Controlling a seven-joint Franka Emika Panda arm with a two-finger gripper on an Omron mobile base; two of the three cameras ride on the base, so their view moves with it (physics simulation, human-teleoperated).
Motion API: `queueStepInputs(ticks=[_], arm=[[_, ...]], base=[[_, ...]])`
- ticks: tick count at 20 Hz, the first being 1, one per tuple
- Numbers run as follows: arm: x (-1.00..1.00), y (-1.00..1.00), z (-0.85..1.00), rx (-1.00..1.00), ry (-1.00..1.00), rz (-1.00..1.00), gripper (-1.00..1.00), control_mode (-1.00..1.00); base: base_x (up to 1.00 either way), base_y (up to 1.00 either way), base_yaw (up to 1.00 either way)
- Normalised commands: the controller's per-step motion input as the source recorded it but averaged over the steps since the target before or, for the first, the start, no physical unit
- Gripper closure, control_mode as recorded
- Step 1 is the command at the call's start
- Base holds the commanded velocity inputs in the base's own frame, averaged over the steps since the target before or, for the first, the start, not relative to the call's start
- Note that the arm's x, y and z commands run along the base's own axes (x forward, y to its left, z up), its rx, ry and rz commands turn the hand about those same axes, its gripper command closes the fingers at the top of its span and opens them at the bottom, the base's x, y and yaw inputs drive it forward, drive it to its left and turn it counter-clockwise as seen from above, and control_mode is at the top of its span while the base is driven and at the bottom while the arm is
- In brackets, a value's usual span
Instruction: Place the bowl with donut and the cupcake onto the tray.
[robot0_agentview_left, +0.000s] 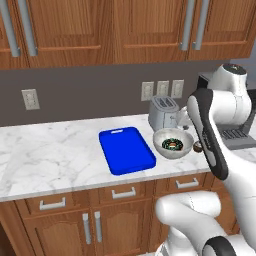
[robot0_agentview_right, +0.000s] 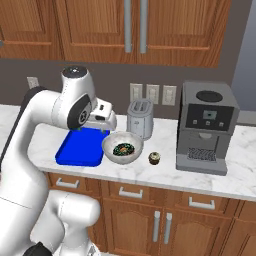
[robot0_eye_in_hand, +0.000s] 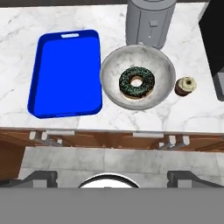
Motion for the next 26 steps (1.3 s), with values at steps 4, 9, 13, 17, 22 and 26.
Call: queueStepInputs(ticks=[4,9,13,17,22,26], arm=[[-0.2,-0.4,-0.04,0.0,-0.05,0.0,-1.0,-1.0],[-0.12,-0.38,-0.01,0.0,-0.01,0.0,-1.0,-1.0],[0.0,-0.33,-0.01,0.0,0.0,-0.02,-1.0,-1.0],[-0.01,-0.34,-0.05,0.03,0.0,-0.09,-1.0,-1.0],[0.0,-0.27,-0.2,0.05,0.04,-0.17,-1.0,-1.0],[0.0,-0.12,-0.31,0.03,0.07,-0.23,-1.0,-1.0]], base=[[0.0,0.0,0.0],[0.0,0.0,0.0],[0.0,0.0,0.0],[0.0,0.0,0.0],[0.0,0.0,0.0],[0.0,0.0,0.0]])
